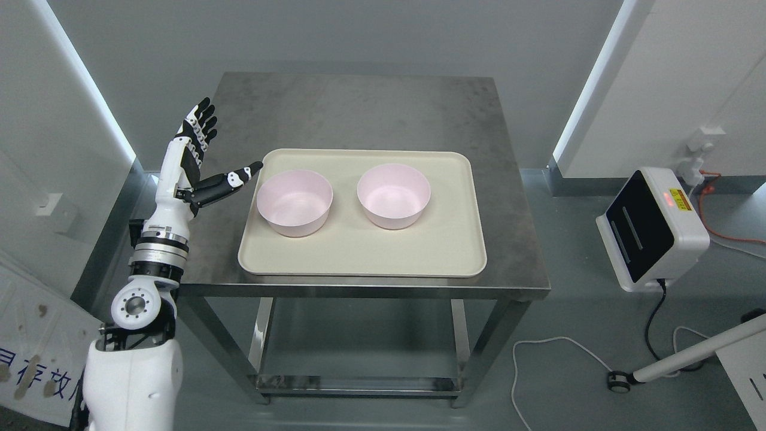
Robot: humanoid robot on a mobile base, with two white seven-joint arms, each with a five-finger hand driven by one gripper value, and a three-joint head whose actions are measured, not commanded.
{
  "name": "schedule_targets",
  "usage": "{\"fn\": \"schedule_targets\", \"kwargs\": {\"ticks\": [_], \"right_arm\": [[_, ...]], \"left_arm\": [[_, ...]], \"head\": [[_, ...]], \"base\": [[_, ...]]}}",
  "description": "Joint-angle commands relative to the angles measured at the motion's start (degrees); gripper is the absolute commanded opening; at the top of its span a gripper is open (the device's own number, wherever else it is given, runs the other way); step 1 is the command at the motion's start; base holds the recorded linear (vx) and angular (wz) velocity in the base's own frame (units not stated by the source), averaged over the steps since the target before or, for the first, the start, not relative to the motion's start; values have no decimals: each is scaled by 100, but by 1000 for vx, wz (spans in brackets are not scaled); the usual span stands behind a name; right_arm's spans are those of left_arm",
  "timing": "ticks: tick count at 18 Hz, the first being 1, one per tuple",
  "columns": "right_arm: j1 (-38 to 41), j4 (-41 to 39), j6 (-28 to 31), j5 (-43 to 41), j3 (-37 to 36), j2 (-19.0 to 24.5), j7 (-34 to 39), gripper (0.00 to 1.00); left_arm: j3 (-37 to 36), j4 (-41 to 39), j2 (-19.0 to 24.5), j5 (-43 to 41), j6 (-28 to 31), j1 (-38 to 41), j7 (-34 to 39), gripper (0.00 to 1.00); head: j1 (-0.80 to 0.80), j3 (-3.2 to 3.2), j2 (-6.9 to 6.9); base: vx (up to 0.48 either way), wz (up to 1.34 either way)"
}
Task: Stack pink IKEA bowls on left shelf middle
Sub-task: 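Reach the left hand toward the pink bowl nearer the left arm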
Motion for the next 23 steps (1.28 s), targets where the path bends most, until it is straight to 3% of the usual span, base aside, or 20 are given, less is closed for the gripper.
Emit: {"fn": "schedule_targets", "kwargs": {"ticks": [1,5,8,10,15,18,23], "right_arm": [[0,0,-3,44,-53,-100,4,100],[0,0,-3,44,-53,-100,4,100],[0,0,-3,44,-53,-100,4,100],[0,0,-3,44,-53,-100,4,100],[0,0,-3,44,-53,-100,4,100],[0,0,-3,44,-53,-100,4,100],[0,0,-3,44,-53,-100,4,100]], "left_arm": [[-1,-78,115,1,-142,32,-27,100],[-246,-35,236,-8,-134,-318,-122,100],[-869,692,1376,-279,-125,-889,-1069,96],[-1326,1036,1879,-892,-116,-1100,-1440,97],[-1442,1248,1907,-1247,-107,-1268,-1843,100],[-1522,1388,1951,-1492,58,-1339,-2732,91],[-1750,1415,1609,-1607,736,-1611,-2804,83]], "head": [[0,0,0],[0,0,0],[0,0,0],[0,0,0],[0,0,0],[0,0,0],[0,0,0]], "base": [[23,3],[-12,17],[-4,7],[-2,-15],[0,0],[0,0],[0,0]]}}
